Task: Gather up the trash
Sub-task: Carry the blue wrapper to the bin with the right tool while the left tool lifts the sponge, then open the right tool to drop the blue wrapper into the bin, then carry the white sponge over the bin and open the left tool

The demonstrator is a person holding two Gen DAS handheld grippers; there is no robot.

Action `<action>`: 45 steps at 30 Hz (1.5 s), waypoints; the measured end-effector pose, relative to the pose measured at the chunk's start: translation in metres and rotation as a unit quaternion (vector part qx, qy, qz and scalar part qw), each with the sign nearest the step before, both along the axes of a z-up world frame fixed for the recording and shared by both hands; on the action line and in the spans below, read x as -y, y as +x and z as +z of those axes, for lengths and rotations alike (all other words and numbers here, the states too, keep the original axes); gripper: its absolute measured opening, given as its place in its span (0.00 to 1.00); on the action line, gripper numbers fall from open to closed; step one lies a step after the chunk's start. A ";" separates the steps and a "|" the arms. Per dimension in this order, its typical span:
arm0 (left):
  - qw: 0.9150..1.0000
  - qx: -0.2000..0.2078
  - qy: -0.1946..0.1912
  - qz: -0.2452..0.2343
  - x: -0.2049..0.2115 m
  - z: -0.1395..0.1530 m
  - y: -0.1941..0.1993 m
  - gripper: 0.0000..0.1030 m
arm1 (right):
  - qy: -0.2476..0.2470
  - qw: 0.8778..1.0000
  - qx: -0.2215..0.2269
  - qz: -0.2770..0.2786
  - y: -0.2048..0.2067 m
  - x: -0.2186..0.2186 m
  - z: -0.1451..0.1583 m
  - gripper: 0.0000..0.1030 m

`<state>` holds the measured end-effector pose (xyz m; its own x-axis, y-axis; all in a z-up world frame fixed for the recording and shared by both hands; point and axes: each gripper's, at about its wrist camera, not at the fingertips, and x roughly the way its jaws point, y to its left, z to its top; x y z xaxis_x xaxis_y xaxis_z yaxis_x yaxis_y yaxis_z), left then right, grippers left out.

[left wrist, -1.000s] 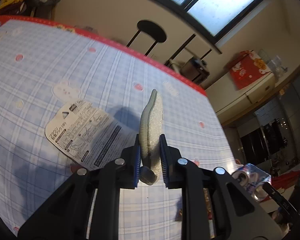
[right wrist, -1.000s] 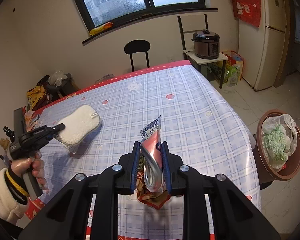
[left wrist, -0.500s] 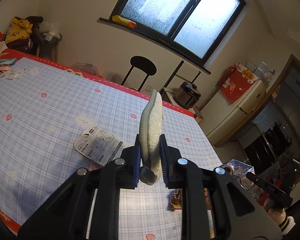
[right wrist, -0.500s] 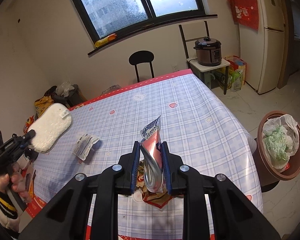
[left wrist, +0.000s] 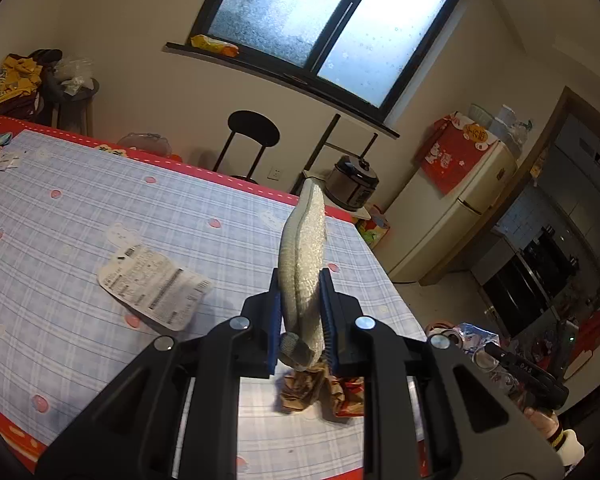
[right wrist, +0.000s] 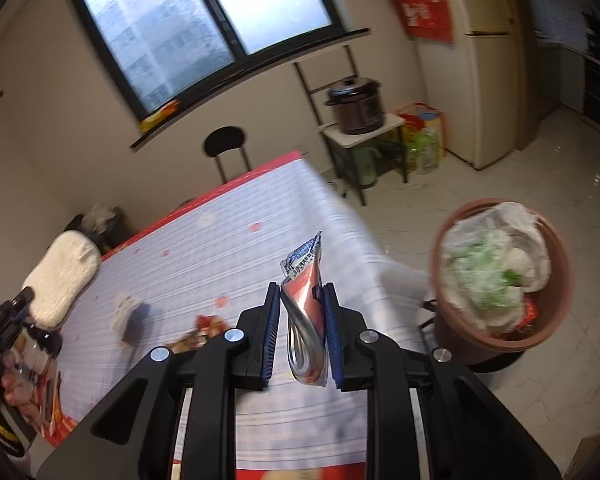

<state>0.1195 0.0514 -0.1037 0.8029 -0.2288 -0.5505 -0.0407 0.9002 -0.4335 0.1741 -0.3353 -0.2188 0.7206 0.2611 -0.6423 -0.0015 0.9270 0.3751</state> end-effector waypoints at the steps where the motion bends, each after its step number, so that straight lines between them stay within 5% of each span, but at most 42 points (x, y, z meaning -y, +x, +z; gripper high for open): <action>1: 1.000 -0.001 0.000 -0.001 0.007 -0.001 0.001 0.20 | -0.003 1.000 -0.002 -0.014 -0.001 0.018 -0.002 0.22; 8: 1.000 -0.008 -0.003 -0.006 0.052 -0.012 0.006 0.20 | -0.050 0.994 -0.023 -0.095 0.005 0.129 -0.017 0.22; 14: 1.000 -0.015 0.001 0.000 0.077 -0.023 0.002 0.20 | -0.082 0.987 -0.044 -0.133 0.021 0.181 -0.025 0.23; 16: 1.000 -0.019 0.002 0.003 0.079 -0.026 0.001 0.20 | -0.082 0.986 -0.054 -0.133 0.029 0.191 -0.030 0.32; 18: 1.000 -0.024 0.006 0.005 0.081 -0.028 0.002 0.20 | -0.077 0.985 -0.055 -0.141 0.034 0.199 -0.031 0.57; 29: 0.998 -0.017 0.024 -0.057 0.121 -0.014 0.026 0.20 | -0.062 0.985 -0.021 -0.161 0.009 0.198 -0.018 0.95; 35: 0.990 -0.014 0.029 -0.134 0.171 -0.011 0.053 0.20 | -0.070 0.983 -0.025 -0.167 -0.017 0.194 -0.016 0.95; 45: 0.966 -0.027 0.023 -0.255 0.297 -0.036 0.108 0.20 | -0.072 0.977 -0.051 -0.195 -0.074 0.215 -0.025 0.95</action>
